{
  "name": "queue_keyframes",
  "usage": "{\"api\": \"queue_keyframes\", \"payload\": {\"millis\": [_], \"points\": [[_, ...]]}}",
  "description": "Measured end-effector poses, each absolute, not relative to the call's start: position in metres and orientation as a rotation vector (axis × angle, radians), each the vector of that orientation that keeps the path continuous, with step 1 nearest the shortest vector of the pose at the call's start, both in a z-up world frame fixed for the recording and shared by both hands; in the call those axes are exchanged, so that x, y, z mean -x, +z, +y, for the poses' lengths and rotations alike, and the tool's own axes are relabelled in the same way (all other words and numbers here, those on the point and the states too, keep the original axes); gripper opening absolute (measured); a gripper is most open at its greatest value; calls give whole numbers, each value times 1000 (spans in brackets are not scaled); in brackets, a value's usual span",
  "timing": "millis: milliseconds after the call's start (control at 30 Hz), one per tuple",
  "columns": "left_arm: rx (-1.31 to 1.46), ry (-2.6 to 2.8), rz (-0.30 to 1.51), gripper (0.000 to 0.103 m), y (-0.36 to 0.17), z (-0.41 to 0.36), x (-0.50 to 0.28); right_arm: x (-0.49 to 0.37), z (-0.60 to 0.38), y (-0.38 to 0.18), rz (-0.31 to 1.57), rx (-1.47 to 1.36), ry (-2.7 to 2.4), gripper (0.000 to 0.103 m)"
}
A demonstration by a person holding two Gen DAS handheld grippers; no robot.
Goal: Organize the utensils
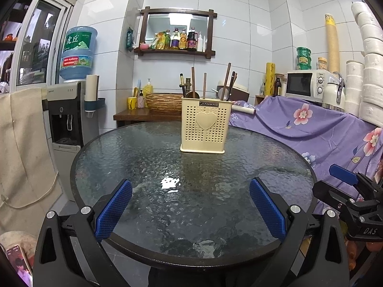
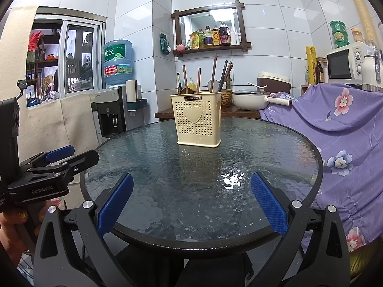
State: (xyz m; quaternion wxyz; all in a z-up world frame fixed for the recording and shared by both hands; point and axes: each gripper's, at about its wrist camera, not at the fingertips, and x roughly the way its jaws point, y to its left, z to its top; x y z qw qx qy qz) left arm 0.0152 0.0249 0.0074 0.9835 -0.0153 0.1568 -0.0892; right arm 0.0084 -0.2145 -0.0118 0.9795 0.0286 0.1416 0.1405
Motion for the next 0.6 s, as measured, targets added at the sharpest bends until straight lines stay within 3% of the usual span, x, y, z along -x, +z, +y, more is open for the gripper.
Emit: {"api": "queue_keyframes", "payload": {"millis": [600], "points": [[24, -164, 307, 96, 6, 24, -14, -9, -213, -10, 287, -54, 284, 97]]}}
